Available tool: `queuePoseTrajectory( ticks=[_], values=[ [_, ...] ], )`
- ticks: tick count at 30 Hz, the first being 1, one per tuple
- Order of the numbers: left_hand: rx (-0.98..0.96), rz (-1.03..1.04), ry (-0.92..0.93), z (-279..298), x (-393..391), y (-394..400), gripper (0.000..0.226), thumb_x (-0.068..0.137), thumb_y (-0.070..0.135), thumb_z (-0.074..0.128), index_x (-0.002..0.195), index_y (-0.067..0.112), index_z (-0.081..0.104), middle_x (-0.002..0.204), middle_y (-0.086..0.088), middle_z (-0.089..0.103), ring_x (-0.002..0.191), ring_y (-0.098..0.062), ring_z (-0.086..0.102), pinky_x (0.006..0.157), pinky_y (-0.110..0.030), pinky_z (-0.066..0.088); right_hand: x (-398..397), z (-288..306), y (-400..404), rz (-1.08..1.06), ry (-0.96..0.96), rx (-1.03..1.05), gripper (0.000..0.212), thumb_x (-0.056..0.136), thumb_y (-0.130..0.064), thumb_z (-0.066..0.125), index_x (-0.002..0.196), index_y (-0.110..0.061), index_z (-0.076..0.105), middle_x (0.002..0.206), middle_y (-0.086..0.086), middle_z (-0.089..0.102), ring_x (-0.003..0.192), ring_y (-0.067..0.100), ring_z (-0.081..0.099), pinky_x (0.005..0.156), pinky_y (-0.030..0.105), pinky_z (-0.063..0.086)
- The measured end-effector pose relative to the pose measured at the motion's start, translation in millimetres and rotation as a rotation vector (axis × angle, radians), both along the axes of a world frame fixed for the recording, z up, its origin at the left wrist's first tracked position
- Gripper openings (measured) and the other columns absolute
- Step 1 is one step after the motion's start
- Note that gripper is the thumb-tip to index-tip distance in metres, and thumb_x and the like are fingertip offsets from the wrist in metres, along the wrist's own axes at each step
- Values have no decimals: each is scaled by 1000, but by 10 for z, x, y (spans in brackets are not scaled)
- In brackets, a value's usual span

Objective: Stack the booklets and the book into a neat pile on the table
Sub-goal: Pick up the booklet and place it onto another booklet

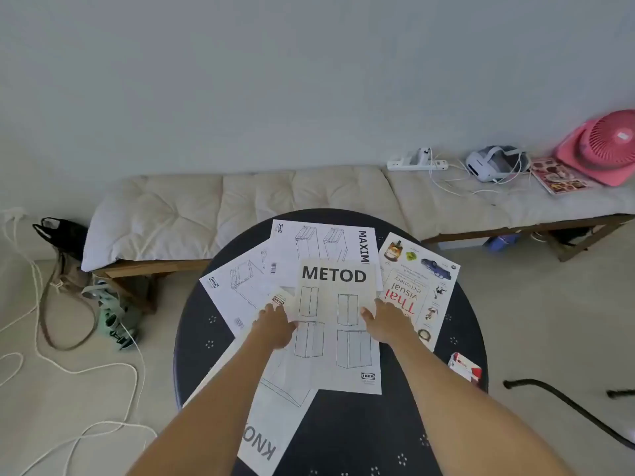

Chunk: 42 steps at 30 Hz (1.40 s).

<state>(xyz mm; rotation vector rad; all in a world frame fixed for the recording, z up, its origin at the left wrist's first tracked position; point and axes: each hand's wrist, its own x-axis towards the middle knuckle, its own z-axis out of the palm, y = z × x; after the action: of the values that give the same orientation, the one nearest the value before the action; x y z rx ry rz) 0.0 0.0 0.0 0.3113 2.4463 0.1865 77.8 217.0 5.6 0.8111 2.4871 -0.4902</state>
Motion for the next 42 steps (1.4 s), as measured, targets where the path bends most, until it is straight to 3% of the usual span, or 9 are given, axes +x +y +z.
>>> queuePoseTrajectory(
  ticks=[4, 8, 15, 19, 21, 28, 33, 39, 42],
  values=[
    [66, 25, 10, -164, 33, 47, 53, 99, 38, 39, 135, 0, 35, 138, -17, 35, 125, -31, 41, 99, -40, 41, 100, -171, -102, -117, 15, 44, 57, 97, -49, 35, 131, -5, 48, 129, 13, 57, 115, 29, 58, 92, 35, 50],
    [169, 66, 16, -231, -16, 131, 49, 99, 31, 42, 135, -1, 33, 135, -18, 39, 123, -32, 43, 98, -39, 42, 115, -285, -162, -236, 49, -7, 59, 96, -42, 46, 141, -4, 36, 141, 15, 45, 125, 31, 52, 96, 38, 51],
    [327, 272, -87, -299, -145, 205, 48, 94, 27, 53, 127, -4, 38, 128, -21, 48, 119, -35, 49, 96, -39, 42, 21, -328, -162, -429, 172, -188, 53, 91, -22, 60, 137, -4, 43, 139, 15, 49, 126, 34, 50, 96, 37, 47],
    [391, 440, -152, -309, -170, 204, 50, 89, 24, 62, 126, -2, 41, 124, -16, 55, 118, -31, 50, 89, -33, 42, 4, -347, -112, -543, 170, -258, 43, 88, -8, 59, 128, -2, 49, 130, 16, 58, 115, 34, 58, 62, 21, 46],
    [430, 514, -199, -303, -147, 212, 47, 86, 21, 66, 123, -1, 47, 116, -13, 59, 116, -31, 54, 85, -32, 44, -2, -339, -109, -575, 180, -290, 40, 86, -3, 58, 124, -1, 47, 126, 16, 58, 112, 32, 58, 55, 21, 41],
    [578, 658, -263, -278, 103, 173, 6, 85, 4, 61, 87, 8, 65, 92, -9, 64, 92, -30, 62, 83, -37, 56, 127, -201, -49, -428, 242, -378, 38, 88, -2, 54, 126, -7, 58, 132, 10, 60, 114, 27, 56, 63, 16, 42],
    [692, 745, -302, -155, 406, 84, 16, 84, 6, 67, 100, 4, 68, 106, -14, 70, 98, -32, 68, 81, -41, 59, 421, 10, 39, -314, 307, -364, 35, 91, -5, 56, 126, -9, 60, 135, 8, 59, 123, 29, 53, 82, 21, 39],
    [761, 821, -329, -71, 1036, 37, 14, 86, 4, 65, 100, 6, 66, 104, -14, 71, 92, -29, 69, 63, -28, 57, 937, 68, 107, -287, 303, -379, 18, 89, -7, 59, 106, -10, 65, 116, 9, 67, 100, 22, 58, 72, 22, 43],
    [778, 855, -355, -158, 1421, 33, 12, 87, 1, 64, 99, 3, 66, 105, -17, 71, 91, -29, 69, 66, -31, 58, 1237, -35, 146, -290, 246, -378, 9, 88, -8, 60, 96, -10, 63, 115, 9, 68, 102, 25, 63, 72, 26, 46]
  ],
)
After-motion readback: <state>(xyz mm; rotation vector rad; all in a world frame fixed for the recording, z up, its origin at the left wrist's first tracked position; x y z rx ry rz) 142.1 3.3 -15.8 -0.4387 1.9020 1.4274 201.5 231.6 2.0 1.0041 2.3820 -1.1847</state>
